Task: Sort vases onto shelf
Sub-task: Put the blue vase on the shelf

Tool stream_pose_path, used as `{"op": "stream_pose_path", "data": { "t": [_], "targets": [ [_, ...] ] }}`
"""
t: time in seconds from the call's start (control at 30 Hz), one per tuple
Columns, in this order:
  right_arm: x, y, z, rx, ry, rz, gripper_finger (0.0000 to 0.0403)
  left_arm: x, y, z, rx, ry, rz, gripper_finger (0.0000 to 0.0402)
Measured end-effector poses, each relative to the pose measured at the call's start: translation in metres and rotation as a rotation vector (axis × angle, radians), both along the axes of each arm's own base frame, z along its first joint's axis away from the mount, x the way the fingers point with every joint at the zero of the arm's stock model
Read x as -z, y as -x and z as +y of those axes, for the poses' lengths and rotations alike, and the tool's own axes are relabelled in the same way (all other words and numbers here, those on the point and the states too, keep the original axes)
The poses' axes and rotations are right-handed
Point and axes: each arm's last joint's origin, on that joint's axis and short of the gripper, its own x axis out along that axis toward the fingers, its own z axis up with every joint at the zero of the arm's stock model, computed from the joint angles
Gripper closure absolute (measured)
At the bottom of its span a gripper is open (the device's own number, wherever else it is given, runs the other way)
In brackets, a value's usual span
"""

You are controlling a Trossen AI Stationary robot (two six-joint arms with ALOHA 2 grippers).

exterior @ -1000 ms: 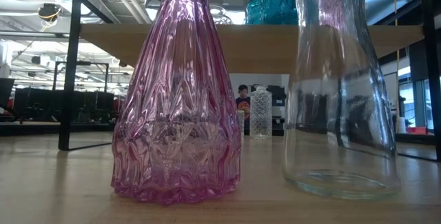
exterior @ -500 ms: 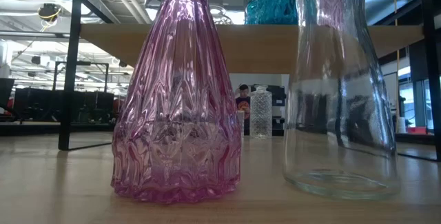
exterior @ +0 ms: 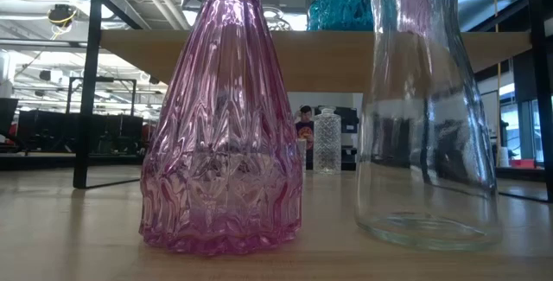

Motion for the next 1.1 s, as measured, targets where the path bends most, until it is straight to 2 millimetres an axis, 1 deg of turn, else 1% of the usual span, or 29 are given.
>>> {"op": "stream_pose_path", "data": {
  "t": [0.1, 0.3, 0.37, 0.63, 1.1],
  "targets": [
    [0.0003, -0.0010, -0.0013, 0.019, -0.044, -0.008, 0.0087, 0.0000, 0.0000, 0.0000, 0.000, 0.000, 0.000, 0.0388],
    [0.0011, -0.0007, -0.0013, 0.028, -0.061, -0.009, 0.0018, 0.0000, 0.0000, 0.0000, 0.001, 0.000, 0.000, 0.0388],
    [0.0012, -0.0007, -0.0013, 0.028, -0.061, -0.009, 0.0007, 0.0000, 0.0000, 0.0000, 0.001, -0.001, 0.000, 0.0388],
    [0.0014, -0.0011, -0.0009, 0.027, -0.070, -0.009, 0.0027, 0.0000, 0.0000, 0.0000, 0.002, -0.002, 0.001, 0.0388],
    [0.0010, -0.0007, -0.0008, 0.024, -0.083, -0.004, 0.0029, 0.0001, 0.0000, 0.0000, 0.002, -0.002, 0.001, 0.0388]
  ]
}}
